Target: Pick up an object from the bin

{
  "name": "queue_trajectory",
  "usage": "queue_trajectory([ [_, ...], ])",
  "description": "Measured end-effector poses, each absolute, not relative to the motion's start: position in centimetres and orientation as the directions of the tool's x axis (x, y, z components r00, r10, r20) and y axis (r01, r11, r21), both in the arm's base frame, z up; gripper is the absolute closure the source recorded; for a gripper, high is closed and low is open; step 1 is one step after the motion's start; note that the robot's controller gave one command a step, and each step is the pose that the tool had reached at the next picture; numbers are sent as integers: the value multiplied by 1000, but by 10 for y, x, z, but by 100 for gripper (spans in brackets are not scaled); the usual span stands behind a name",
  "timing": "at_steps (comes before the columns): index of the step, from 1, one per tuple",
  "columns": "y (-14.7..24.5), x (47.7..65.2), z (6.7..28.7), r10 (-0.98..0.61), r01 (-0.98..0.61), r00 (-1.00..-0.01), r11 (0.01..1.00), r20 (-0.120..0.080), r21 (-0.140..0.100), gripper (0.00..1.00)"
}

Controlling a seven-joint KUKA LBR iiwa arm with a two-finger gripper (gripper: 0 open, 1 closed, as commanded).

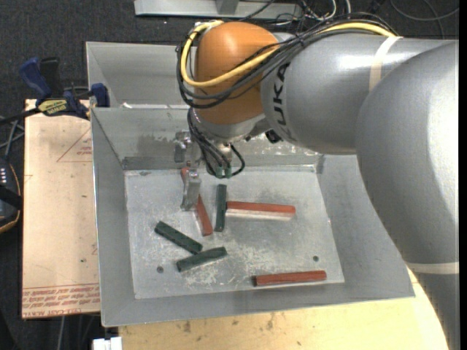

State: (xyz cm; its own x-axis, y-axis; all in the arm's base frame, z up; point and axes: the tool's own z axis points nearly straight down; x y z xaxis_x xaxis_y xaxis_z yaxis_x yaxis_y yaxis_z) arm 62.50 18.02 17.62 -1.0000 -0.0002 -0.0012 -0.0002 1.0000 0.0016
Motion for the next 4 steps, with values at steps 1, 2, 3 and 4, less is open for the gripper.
queue_trajectory([
  [1, 180, 586, 117, 116, 116, -993, 993, -2, 2, 0],
  [2, 175, 573, 89, 120, 120, -993, 993, 4, -1, 0],
  [3, 168, 554, 100, 150, 150, -989, 989, 3, 0, 0],
  [4, 165, 558, 70, 198, 198, -980, 980, 2, 3, 0],
])
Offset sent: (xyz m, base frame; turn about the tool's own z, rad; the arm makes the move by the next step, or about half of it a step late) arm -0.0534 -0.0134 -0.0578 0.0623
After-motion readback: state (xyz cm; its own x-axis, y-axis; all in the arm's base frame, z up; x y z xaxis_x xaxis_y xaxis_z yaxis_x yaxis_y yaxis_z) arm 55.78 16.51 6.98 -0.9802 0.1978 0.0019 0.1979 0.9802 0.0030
